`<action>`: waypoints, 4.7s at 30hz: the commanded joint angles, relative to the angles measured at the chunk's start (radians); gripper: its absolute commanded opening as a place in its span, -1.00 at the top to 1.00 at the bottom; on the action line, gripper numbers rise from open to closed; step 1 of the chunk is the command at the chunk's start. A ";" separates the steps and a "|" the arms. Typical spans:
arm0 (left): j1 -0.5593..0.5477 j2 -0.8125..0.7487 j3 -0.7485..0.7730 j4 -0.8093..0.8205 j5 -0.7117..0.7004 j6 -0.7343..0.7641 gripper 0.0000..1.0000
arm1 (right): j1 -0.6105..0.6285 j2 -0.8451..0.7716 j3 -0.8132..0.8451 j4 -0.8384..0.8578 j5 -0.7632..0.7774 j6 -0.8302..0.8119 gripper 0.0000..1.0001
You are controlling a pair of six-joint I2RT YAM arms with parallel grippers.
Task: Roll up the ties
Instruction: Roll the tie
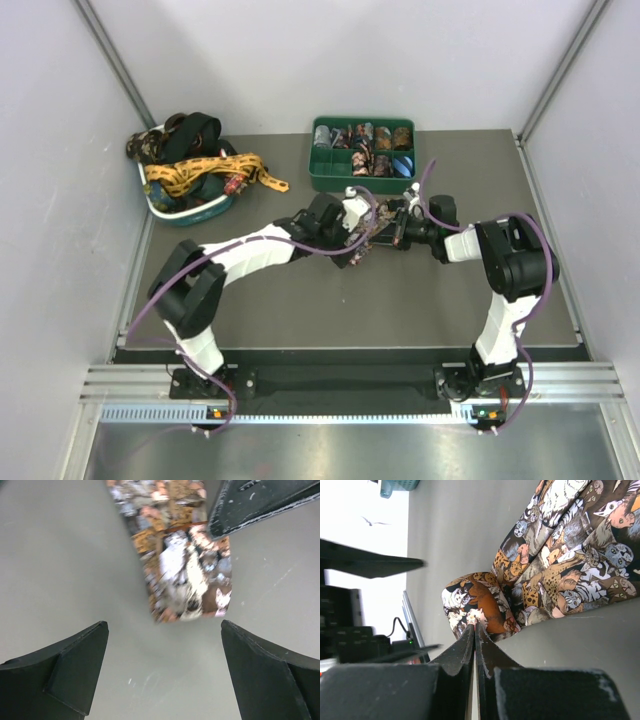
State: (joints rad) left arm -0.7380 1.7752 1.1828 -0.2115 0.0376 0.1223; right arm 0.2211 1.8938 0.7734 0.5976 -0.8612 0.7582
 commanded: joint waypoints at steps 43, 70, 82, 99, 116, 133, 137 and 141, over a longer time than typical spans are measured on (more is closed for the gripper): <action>0.008 -0.175 -0.053 0.296 -0.248 -0.299 -0.89 | 0.044 -0.048 0.053 -0.073 0.062 -0.114 1.00; -0.047 0.069 0.169 0.040 0.007 -0.023 -0.82 | 0.052 -0.039 0.073 -0.107 0.079 -0.128 1.00; -0.049 0.171 0.308 -0.105 -0.069 -0.084 -0.98 | 0.052 -0.039 0.073 -0.102 0.076 -0.122 1.00; -0.049 0.141 0.141 0.083 -0.059 0.071 -0.98 | 0.055 -0.039 0.084 -0.120 0.083 -0.137 1.00; -0.047 0.285 0.273 0.034 -0.082 0.100 -0.91 | 0.055 -0.039 0.089 -0.128 0.085 -0.138 1.00; -0.047 0.290 0.222 0.055 -0.128 0.065 -0.22 | 0.044 -0.078 0.064 -0.122 0.111 -0.137 0.81; -0.047 0.282 0.207 0.052 -0.131 0.063 -0.18 | 0.027 -0.114 0.040 -0.117 0.146 -0.137 0.67; -0.043 0.286 0.212 0.034 -0.136 0.050 -0.17 | -0.015 -0.150 -0.006 -0.073 0.168 -0.111 0.46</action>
State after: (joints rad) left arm -0.7918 2.0708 1.4117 -0.1719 -0.0589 0.1818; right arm 0.2390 1.8091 0.7982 0.4564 -0.7231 0.6502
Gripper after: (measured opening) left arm 0.591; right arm 0.258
